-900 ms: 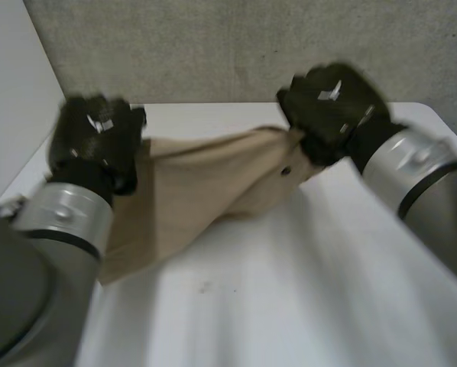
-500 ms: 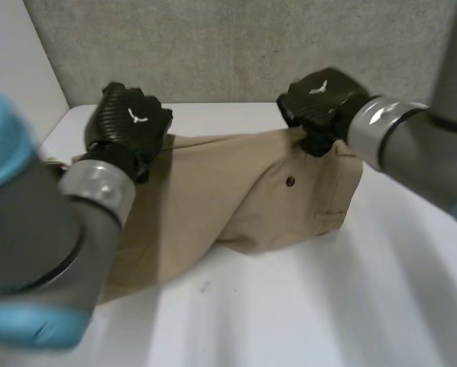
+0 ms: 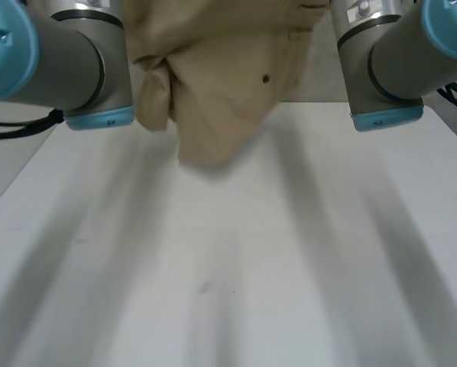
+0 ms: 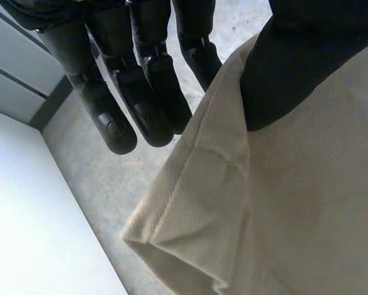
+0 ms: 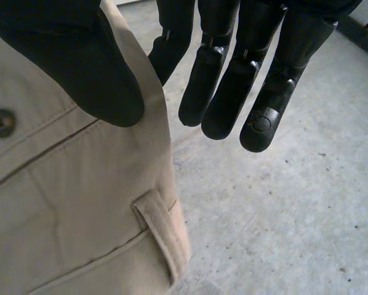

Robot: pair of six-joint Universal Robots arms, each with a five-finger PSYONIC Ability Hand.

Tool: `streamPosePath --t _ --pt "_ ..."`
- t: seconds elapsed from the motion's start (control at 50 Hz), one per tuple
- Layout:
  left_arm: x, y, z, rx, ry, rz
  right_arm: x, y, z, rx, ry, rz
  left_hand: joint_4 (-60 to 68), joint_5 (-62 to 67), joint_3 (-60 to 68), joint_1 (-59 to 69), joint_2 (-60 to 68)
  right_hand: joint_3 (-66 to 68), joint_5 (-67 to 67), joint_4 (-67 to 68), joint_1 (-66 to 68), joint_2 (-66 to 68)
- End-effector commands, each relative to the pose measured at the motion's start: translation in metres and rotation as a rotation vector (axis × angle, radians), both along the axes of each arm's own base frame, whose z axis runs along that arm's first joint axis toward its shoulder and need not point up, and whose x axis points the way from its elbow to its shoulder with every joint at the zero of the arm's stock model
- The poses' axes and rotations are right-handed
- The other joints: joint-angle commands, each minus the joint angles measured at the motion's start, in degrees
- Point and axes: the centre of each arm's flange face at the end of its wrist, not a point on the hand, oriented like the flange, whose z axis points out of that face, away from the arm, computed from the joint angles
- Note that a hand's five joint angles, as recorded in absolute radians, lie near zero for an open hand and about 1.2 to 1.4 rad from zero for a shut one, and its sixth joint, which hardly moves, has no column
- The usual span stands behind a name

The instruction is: Fold the shorts.

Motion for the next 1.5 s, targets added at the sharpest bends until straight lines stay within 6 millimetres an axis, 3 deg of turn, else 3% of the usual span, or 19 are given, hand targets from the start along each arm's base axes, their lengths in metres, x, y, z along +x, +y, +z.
streamPosePath --t 0.02,0.16,0.18,0.24,0.3,0.38,0.44,0.46,0.52,0.54,0.58,0.6,0.76,0.84,0.94,1.3,1.38,1.46,1.5 --pt "0.012 0.022 -0.058 0.192 -0.097 -0.012 -0.016 0.023 -0.059 0.301 0.177 -0.012 11.09 14.21 11.54 14.22 11.34 12.02 13.28 11.66 23.70 12.38" --pt "0.030 0.063 -0.151 0.514 -0.234 -0.059 -0.034 0.065 -0.152 0.699 0.415 0.015 11.09 14.21 11.54 14.22 11.34 12.02 13.28 11.66 23.70 12.38" --pt "0.032 0.076 -0.174 0.601 -0.269 -0.082 -0.043 0.083 -0.185 0.824 0.491 0.029 11.09 14.21 11.54 14.22 11.34 12.02 13.28 11.66 23.70 12.38" --pt "0.034 0.107 -0.213 0.763 -0.330 -0.138 -0.052 0.107 -0.223 0.948 0.568 0.078 11.09 14.21 11.54 14.22 11.34 12.02 13.28 11.66 23.70 12.38" --pt "0.037 0.126 -0.233 0.857 -0.355 -0.153 -0.059 0.131 -0.253 1.039 0.615 0.151 11.09 14.21 11.54 14.22 11.34 12.02 13.28 11.66 23.70 12.38" --pt "0.044 0.146 -0.248 0.941 -0.377 -0.138 -0.066 0.146 -0.272 1.090 0.628 0.179 11.09 14.21 11.54 14.22 11.34 12.02 13.28 11.66 23.70 12.38" --pt "0.049 0.159 -0.244 0.951 -0.381 -0.128 -0.070 0.147 -0.272 1.082 0.615 0.170 11.09 14.21 11.54 14.22 11.34 1.04 2.30 0.68 12.72 1.40" --pt "0.050 0.162 -0.242 0.953 -0.381 -0.130 -0.074 0.144 -0.260 1.056 0.576 0.154 11.09 14.21 11.54 14.22 11.34 -13.51 -12.25 -13.87 -1.83 -13.15" --pt "0.054 0.172 -0.236 0.949 -0.384 -0.142 -0.083 0.137 -0.236 1.017 0.475 0.129 11.09 14.21 11.54 14.22 11.34 -28.08 -26.82 -28.44 -16.40 -27.72" --pt "0.055 0.174 -0.234 0.945 -0.381 -0.143 -0.092 0.131 -0.223 1.010 0.386 0.111 11.09 14.21 11.54 14.22 11.34 -40.95 -39.69 -41.31 -29.27 -40.59" --pt "0.057 0.177 -0.229 0.934 -0.373 -0.147 -0.100 0.123 -0.214 1.014 0.296 0.100 11.09 14.21 11.54 14.22 11.34 -57.32 -56.06 -57.68 -45.64 -56.96" --pt "0.058 0.178 -0.229 0.931 -0.371 -0.148 -0.103 0.119 -0.212 1.025 0.255 0.098 11.09 14.21 11.54 14.22 11.34 -57.98 -56.72 -58.34 -46.30 -57.62" --pt "0.055 0.173 -0.200 0.850 -0.316 -0.160 -0.116 0.104 -0.207 1.118 0.063 0.105 11.09 14.21 11.54 14.22 11.34 -57.98 -56.72 -58.34 -46.30 -57.62" --pt "0.049 0.169 -0.176 0.785 -0.274 -0.173 -0.114 0.107 -0.221 1.192 0.060 0.120 11.09 14.21 11.54 14.22 11.34 -57.98 -56.72 -58.34 -46.30 -57.62" --pt "0.039 0.175 -0.148 0.726 -0.249 -0.218 -0.093 0.116 -0.238 1.262 0.023 0.195 11.09 14.21 11.54 14.22 11.34 -57.98 -56.72 -58.34 -46.30 -57.62" --pt "0.034 0.177 -0.134 0.704 -0.238 -0.233 -0.051 0.117 -0.278 1.334 -0.020 0.267 11.09 14.21 11.54 14.22 11.34 -56.59 -55.33 -56.95 -44.91 -56.23" --pt "0.036 0.179 -0.132 0.701 -0.238 -0.231 -0.051 0.105 -0.279 1.302 -0.041 0.218 11.09 14.21 11.54 14.22 11.34 7.17 8.43 6.81 18.85 7.53" --pt "0.042 0.181 -0.130 0.706 -0.244 -0.220 -0.051 0.096 -0.260 1.188 -0.027 0.215 11.09 14.21 11.54 14.22 11.34 12.02 13.28 11.66 23.70 12.38" --pt "0.046 0.182 -0.137 0.746 -0.271 -0.207 -0.053 0.096 -0.230 1.065 0.061 0.206 11.09 14.21 11.54 14.22 11.34 12.02 13.28 11.66 23.70 12.38"
